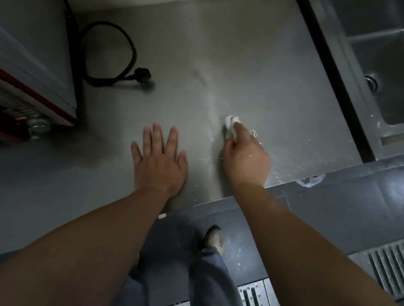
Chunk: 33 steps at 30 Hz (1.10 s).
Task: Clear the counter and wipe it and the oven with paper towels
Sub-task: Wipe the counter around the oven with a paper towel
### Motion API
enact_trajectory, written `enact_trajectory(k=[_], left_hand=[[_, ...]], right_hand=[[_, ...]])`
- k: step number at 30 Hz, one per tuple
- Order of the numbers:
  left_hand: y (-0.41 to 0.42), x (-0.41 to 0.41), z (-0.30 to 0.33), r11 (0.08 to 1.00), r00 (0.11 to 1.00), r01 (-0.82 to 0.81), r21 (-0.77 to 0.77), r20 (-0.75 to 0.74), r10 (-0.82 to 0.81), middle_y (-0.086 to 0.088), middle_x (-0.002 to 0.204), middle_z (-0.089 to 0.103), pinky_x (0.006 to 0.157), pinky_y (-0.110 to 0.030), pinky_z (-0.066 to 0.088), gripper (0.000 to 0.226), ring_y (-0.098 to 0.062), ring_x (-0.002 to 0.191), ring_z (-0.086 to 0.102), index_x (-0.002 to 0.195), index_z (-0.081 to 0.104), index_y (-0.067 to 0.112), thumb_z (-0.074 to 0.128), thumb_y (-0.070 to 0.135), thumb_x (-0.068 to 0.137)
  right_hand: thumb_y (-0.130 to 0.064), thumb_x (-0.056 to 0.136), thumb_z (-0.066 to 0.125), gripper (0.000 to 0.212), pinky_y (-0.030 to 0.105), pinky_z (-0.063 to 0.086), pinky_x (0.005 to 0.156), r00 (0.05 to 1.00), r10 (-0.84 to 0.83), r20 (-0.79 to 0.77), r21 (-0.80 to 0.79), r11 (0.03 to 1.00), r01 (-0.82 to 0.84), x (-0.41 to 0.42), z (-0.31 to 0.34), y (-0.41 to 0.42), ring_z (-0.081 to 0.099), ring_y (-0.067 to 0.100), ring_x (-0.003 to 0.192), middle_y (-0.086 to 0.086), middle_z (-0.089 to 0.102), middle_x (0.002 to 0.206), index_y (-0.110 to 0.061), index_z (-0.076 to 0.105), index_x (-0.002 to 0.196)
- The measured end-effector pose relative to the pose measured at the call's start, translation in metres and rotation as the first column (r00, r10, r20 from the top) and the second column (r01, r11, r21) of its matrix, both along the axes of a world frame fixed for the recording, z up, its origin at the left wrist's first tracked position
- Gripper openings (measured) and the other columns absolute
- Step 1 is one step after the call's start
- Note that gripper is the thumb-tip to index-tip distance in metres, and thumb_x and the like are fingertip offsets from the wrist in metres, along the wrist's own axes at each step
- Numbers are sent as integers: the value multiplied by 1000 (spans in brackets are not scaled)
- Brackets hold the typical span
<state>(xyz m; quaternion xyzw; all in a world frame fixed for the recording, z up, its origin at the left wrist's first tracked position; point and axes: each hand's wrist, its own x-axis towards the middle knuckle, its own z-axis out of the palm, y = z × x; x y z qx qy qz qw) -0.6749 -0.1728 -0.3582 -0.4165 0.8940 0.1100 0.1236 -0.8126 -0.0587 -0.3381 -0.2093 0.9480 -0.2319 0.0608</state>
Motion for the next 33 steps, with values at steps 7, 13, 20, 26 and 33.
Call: enact_trajectory(k=[7, 13, 20, 26, 33], left_hand=[[-4, 8, -6, 999, 998, 42, -6, -42, -42, -6, 168, -8, 122, -54, -4, 65, -25, 153, -14, 160, 1, 33, 11, 56, 100], [-7, 9, -7, 997, 998, 64, -34, -21, -65, -5, 168, -9, 122, -52, -4, 65, -24, 153, -14, 160, -1, 34, 15, 53, 100], [-5, 8, -4, 998, 999, 52, -35, 11, -51, -4, 167, -13, 123, -52, -4, 64, -24, 153, -17, 159, -6, 34, 15, 52, 102], [-5, 6, -5, 997, 998, 55, -60, 32, -54, -5, 167, -12, 123, -52, -3, 65, -24, 153, -15, 160, -5, 33, 16, 52, 101], [-6, 8, -7, 995, 998, 62, -74, 11, -61, -5, 168, -8, 123, -52, -2, 65, -25, 154, -11, 160, -1, 33, 18, 52, 101]], right_hand=[[-30, 92, 51, 42, 29, 42, 67, 982, 159, 98, -54, 987, -155, 52, 3, -39, 67, 29, 88, 4, 71, 102, -36, 53, 134], [-34, 95, 46, 40, 34, 44, 70, 983, 100, 151, 40, 993, -107, 30, -3, -35, 66, 32, 91, 5, 70, 102, -36, 49, 135], [-36, 96, 49, 35, 33, 43, 69, 987, 40, 156, -86, 996, -27, -45, 22, -20, 64, 35, 96, 10, 72, 100, -28, 61, 127], [-35, 97, 47, 42, 39, 48, 87, 996, 74, 59, 101, 992, -79, -146, 18, 15, 62, 40, 107, 18, 67, 117, -24, 51, 138], [-35, 98, 48, 33, 38, 46, 79, 960, 268, 85, 247, 928, -281, -138, 0, 21, 62, 40, 100, 19, 65, 109, -18, 55, 126]])
